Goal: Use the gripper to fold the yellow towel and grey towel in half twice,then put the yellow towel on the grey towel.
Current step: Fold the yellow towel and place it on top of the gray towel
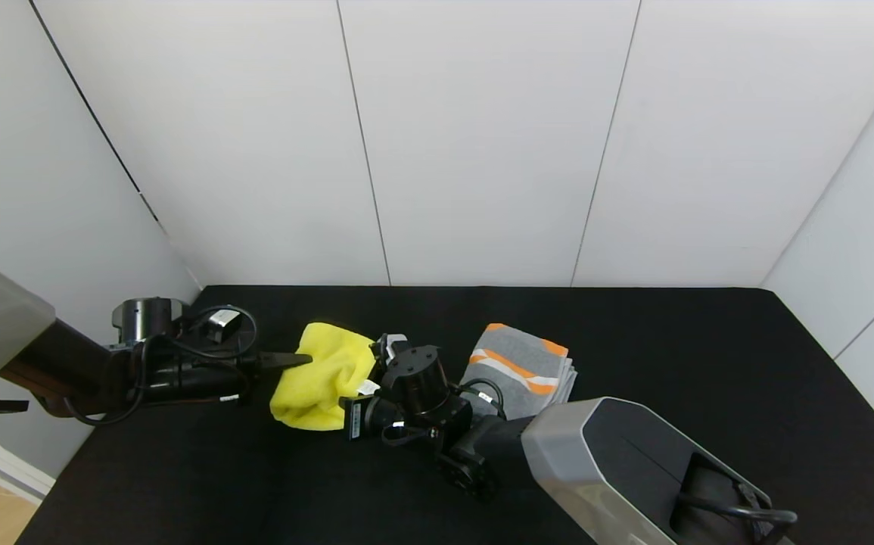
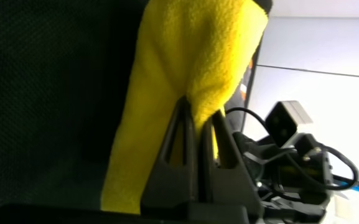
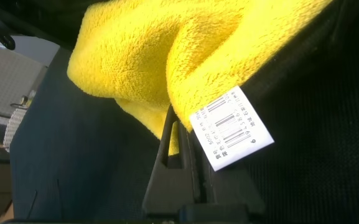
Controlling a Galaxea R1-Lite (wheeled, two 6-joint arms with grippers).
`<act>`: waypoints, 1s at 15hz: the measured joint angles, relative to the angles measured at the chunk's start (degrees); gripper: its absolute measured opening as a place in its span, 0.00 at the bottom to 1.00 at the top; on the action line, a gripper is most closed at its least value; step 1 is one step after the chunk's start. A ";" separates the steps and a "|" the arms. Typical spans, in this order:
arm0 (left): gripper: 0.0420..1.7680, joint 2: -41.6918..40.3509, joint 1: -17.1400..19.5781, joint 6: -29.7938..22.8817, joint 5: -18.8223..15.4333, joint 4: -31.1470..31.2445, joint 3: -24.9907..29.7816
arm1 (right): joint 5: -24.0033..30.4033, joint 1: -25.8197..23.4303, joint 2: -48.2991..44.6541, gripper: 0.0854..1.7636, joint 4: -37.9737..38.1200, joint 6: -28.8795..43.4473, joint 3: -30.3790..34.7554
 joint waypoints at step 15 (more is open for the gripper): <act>0.05 -9.85 -0.10 -2.12 -0.01 0.91 1.46 | -0.18 -1.49 -8.58 0.04 1.21 -2.93 4.06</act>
